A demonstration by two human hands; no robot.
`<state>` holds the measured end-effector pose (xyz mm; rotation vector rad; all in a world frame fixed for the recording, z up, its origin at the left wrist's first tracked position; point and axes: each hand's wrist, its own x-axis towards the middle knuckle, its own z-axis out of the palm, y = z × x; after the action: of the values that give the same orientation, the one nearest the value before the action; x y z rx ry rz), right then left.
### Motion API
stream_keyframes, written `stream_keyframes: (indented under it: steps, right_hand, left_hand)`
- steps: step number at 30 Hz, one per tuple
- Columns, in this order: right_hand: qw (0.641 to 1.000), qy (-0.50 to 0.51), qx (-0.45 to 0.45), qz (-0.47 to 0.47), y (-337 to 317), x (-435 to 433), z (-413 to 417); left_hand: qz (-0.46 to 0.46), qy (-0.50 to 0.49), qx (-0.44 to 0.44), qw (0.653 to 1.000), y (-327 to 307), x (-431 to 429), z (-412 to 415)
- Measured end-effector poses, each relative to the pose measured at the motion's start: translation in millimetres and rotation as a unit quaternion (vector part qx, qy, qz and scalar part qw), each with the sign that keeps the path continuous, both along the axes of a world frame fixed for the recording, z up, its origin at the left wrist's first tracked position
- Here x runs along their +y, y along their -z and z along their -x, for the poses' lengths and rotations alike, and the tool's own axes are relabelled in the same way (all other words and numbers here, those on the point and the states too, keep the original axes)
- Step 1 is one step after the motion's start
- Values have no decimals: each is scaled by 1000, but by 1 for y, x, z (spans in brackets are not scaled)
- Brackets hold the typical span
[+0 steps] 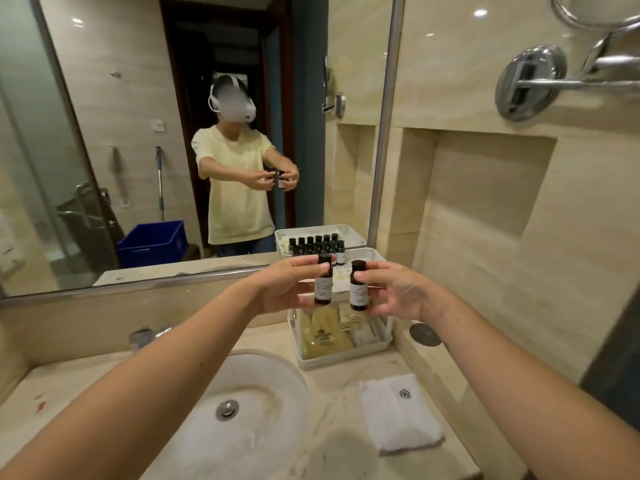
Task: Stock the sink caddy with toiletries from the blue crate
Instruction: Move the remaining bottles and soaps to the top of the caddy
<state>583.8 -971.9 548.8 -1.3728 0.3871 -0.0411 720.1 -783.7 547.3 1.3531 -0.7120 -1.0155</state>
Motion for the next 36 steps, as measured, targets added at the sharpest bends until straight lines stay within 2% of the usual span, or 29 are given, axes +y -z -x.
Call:
stream_keyframes:
  steps: [11,20,28,32,36]
  right_hand:
    - [1000,16,-5,8,-25,-118,-79]
    - [1000,6,18,0,-4,-196,-149]
    - [995,29,52,80,21,-214,-199]
    - [990,34,57,122,26,-223,-216]
    - [981,41,57,183,30,-228,-231]
  left_hand:
    - [-13,-31,-23,999,-28,-113,-67]
    - [-35,-77,-44,995,3,-196,-122]
    - [-97,-154,-207,961,17,-233,-168]
    - [-149,-158,-326,920,21,-245,-185]
    - [-190,-156,-442,863,25,-259,-198]
